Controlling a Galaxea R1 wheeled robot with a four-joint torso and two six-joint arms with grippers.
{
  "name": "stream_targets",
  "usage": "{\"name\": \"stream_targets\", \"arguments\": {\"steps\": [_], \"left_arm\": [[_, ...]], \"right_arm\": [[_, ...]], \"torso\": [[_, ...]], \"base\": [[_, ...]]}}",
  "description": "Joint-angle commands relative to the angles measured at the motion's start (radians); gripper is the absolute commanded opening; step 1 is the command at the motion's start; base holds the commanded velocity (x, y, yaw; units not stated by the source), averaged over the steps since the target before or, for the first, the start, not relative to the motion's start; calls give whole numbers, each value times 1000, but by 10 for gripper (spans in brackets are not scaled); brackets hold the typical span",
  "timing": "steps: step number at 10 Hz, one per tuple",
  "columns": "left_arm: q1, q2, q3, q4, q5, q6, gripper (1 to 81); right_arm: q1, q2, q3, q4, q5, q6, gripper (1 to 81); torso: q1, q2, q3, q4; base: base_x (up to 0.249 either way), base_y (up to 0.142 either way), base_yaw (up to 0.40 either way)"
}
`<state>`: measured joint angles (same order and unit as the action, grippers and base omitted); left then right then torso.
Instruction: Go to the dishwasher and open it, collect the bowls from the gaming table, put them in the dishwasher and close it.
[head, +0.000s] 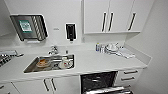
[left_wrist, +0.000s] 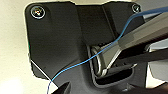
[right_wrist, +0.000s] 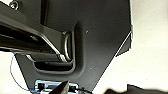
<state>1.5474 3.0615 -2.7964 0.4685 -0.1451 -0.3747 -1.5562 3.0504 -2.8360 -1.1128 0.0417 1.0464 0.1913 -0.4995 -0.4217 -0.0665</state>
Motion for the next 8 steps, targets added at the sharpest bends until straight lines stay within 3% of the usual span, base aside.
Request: {"name": "stream_targets", "arguments": {"steps": [1,4,5,6,7,8], "left_arm": [[-23,4,-2,4,50,0,811],[-23,4,-2,4,50,0,811],[-23,4,-2,4,50,0,811],[-23,4,-2,4,50,0,811],[-23,4,-2,4,50,0,811],[-23,4,-2,4,50,0,811]], "right_arm": [[24,0,1,-12,-46,-3,811],[24,0,4,-10,-46,-3,811],[24,0,7,-10,-46,-3,811],[26,0,9,-10,-46,-2,811],[26,0,9,-10,-46,-2,811],[27,0,9,-10,-46,-2,811]], "torso": [[-59,91,76,0],[-135,207,180,0],[-158,241,193,0],[-182,278,149,0],[-191,307,161,0],[-153,233,167,0]], "base": [[0,0,0],[0,0,0],[0,0,0],[0,0,0],[0,0,0],[0,0,0]]}}
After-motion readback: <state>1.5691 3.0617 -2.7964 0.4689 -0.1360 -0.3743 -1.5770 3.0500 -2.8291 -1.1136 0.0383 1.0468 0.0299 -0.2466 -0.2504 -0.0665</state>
